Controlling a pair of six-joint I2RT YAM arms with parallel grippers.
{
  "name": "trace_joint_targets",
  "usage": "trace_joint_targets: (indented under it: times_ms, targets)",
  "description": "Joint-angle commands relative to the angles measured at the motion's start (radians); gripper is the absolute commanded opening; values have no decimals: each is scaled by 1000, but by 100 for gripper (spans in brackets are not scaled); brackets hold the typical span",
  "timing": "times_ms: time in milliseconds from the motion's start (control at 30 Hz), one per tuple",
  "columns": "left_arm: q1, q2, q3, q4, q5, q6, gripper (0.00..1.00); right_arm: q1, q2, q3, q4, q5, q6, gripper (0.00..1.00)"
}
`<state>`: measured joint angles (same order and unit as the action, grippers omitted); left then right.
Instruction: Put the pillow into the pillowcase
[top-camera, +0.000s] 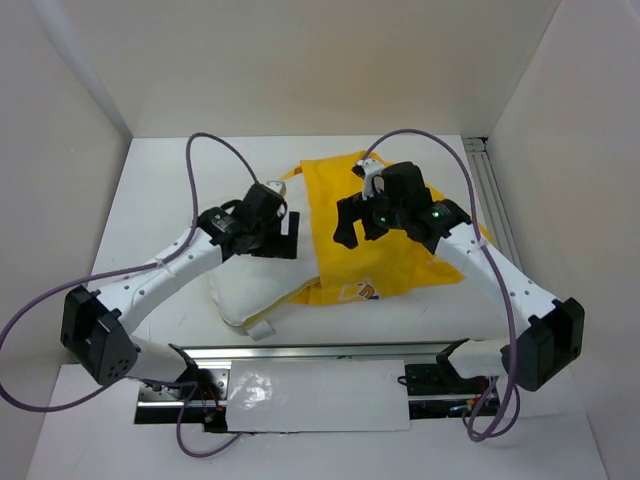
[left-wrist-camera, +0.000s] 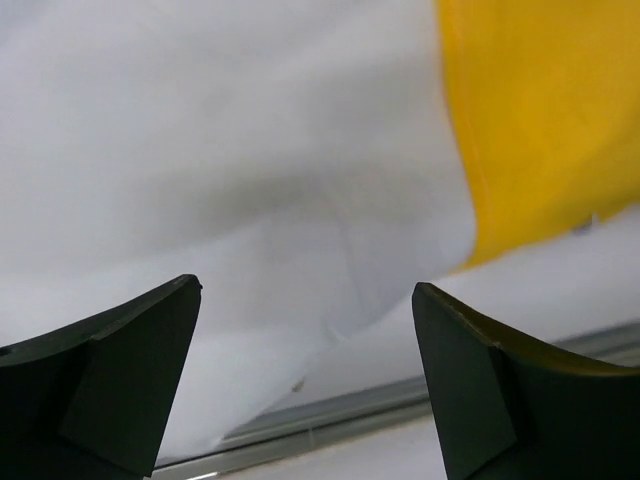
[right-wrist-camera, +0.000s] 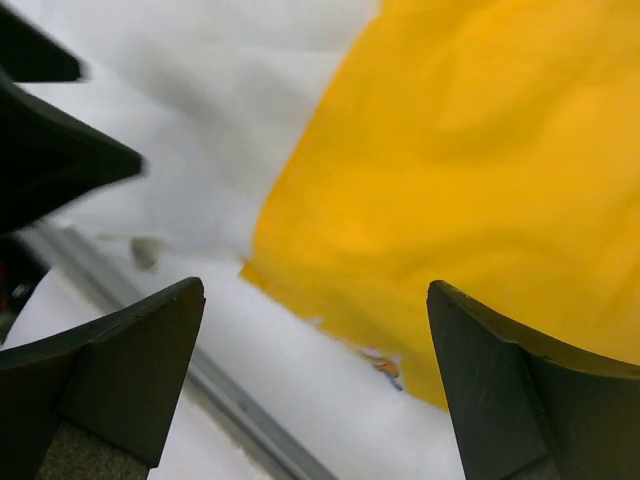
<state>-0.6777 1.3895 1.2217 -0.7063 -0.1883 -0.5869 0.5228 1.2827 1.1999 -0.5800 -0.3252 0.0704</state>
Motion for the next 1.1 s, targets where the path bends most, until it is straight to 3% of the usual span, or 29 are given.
trace_joint_targets:
  times_ms: [0, 67, 200, 333, 433, 567, 667, 767, 1067]
  targets:
    - [148, 15, 90, -11, -1, -45, 100, -6, 91, 99, -24, 247, 66, 99]
    - [280, 104, 140, -33, 50, -56, 100, -6, 176, 171, -12, 299, 66, 99]
    - [432, 261, 297, -18, 105, -40, 100, 16, 340, 318, 37, 368, 51, 99]
    - [515, 451, 546, -48, 95, 65, 100, 43, 506, 481, 10, 501, 16, 99]
    - [564, 576, 645, -70, 107, 151, 100, 62, 604, 585, 0, 554, 16, 99]
    - [598, 625, 635, -7, 310, 269, 100, 72, 705, 705, 23, 568, 6, 99]
    - [583, 615, 546, 93, 375, 355, 100, 72, 794, 782, 32, 568, 16, 99]
    - [544, 605, 474, 163, 414, 447, 100, 97, 886, 874, 77, 618, 28, 99]
    - [520, 690, 438, 217, 452, 495, 100, 132, 1139, 1130, 126, 782, 64, 98]
